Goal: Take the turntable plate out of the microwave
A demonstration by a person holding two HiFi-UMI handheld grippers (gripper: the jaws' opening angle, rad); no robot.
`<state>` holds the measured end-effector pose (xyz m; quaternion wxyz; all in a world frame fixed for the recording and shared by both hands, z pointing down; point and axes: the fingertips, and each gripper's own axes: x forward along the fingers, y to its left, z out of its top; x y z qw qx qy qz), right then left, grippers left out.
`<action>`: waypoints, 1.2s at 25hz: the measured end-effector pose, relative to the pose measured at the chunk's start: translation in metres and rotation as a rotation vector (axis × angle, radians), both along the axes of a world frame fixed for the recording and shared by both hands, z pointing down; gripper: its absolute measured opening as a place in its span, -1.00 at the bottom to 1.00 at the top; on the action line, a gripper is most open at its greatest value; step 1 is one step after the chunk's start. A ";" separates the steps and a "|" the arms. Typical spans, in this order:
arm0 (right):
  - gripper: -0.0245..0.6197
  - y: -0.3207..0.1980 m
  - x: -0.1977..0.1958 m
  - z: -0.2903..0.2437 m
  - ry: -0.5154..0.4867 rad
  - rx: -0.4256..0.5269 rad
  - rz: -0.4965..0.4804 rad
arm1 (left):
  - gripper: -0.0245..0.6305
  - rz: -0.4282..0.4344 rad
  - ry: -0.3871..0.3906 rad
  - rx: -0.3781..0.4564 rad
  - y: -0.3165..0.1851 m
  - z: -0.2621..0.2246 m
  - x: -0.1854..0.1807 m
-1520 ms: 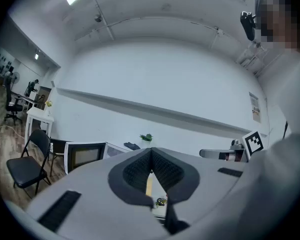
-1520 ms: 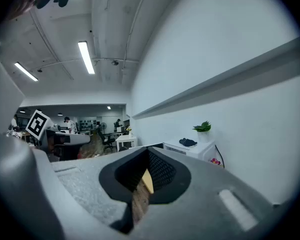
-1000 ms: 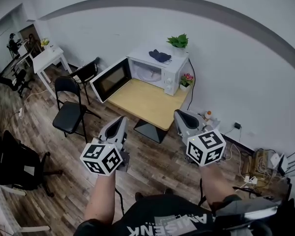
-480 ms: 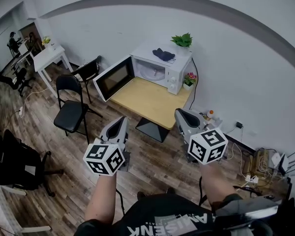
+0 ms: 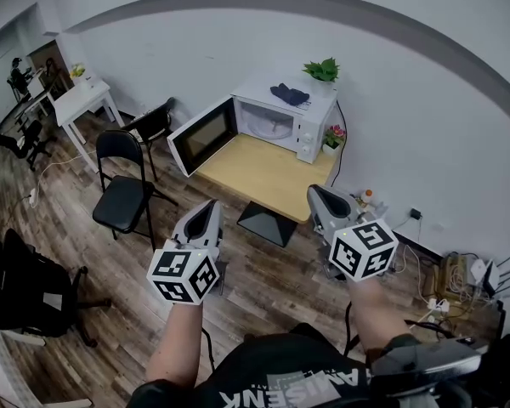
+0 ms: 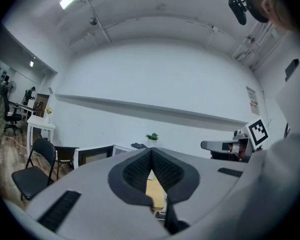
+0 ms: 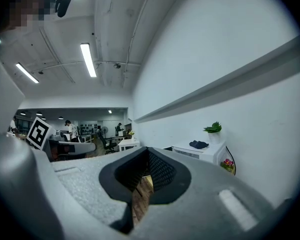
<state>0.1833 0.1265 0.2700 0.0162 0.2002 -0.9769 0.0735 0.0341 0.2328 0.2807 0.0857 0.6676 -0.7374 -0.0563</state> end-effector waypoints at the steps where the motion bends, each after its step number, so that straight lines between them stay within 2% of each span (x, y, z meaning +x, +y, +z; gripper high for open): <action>1: -0.91 0.002 -0.003 0.002 -0.002 -0.005 0.004 | -0.92 0.009 -0.001 -0.001 0.001 0.001 -0.003; 6: -0.91 0.012 -0.021 0.008 0.008 0.009 -0.019 | -0.92 0.062 -0.007 -0.028 -0.001 0.011 -0.013; 10: -0.91 -0.005 -0.036 0.009 0.004 0.031 0.006 | -0.92 0.043 0.001 -0.022 -0.011 0.015 -0.032; 14: -0.91 -0.028 -0.060 0.011 -0.014 0.015 -0.021 | -0.92 -0.016 -0.014 -0.013 -0.021 0.013 -0.059; 20: -0.91 -0.080 -0.101 0.011 -0.029 -0.001 -0.060 | -0.92 -0.074 -0.028 -0.021 -0.058 0.008 -0.101; 30: -0.91 -0.176 -0.154 0.010 -0.038 -0.030 -0.107 | -0.92 -0.086 -0.026 -0.057 -0.151 0.011 -0.141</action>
